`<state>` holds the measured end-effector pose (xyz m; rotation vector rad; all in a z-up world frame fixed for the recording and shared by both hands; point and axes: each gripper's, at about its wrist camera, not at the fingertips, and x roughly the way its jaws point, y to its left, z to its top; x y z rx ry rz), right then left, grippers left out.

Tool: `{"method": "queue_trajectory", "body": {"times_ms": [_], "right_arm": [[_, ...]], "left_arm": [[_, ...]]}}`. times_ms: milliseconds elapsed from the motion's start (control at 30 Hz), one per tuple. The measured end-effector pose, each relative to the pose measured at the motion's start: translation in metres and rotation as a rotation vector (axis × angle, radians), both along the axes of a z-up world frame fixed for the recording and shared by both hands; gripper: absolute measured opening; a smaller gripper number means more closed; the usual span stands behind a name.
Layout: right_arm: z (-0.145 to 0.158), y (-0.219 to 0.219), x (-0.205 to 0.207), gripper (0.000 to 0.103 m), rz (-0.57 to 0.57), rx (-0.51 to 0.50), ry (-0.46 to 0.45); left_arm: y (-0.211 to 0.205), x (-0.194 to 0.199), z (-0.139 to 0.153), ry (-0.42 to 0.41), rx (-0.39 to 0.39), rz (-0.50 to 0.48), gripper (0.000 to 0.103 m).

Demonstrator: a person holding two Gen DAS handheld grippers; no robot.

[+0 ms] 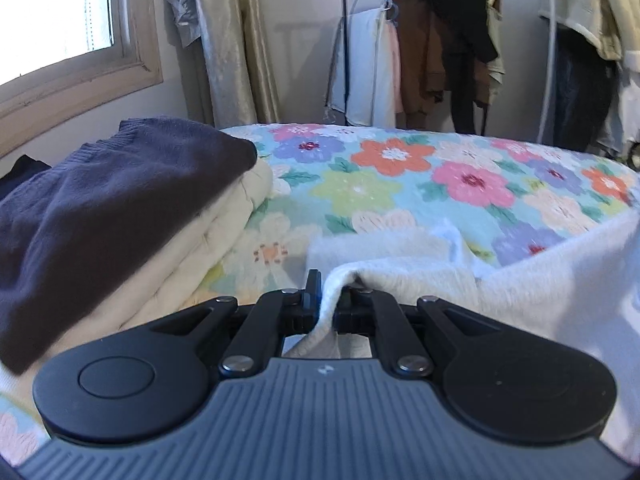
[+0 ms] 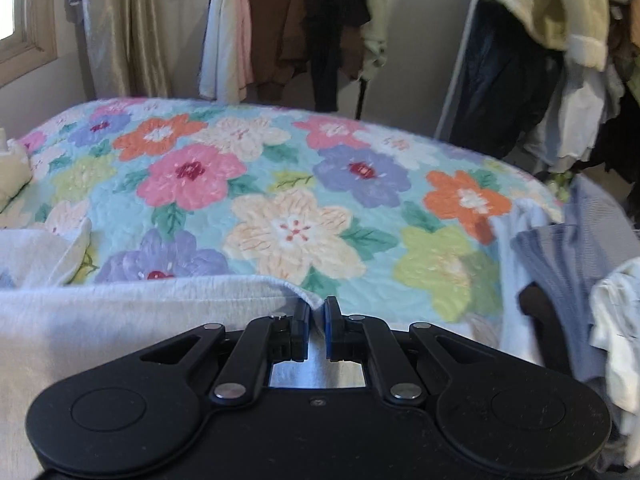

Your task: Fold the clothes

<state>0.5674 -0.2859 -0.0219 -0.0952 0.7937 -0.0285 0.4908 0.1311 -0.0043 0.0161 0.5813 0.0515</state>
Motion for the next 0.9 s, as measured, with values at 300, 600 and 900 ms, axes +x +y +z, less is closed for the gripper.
{"method": "queue_trajectory", "body": {"times_ms": [300, 600, 900], "right_arm": [[-0.036, 0.01, -0.036, 0.047, 0.044, -0.121, 0.003], [-0.03, 0.005, -0.094, 0.057, 0.053, -0.106, 0.03], [-0.024, -0.002, -0.124, 0.064, 0.032, -0.016, 0.011]], "left_arm": [[-0.023, 0.05, -0.073, 0.252, 0.206, 0.046, 0.02], [0.011, -0.017, -0.062, 0.247, -0.066, 0.137, 0.048], [0.03, -0.103, -0.037, 0.208, -0.199, 0.152, 0.06]]}}
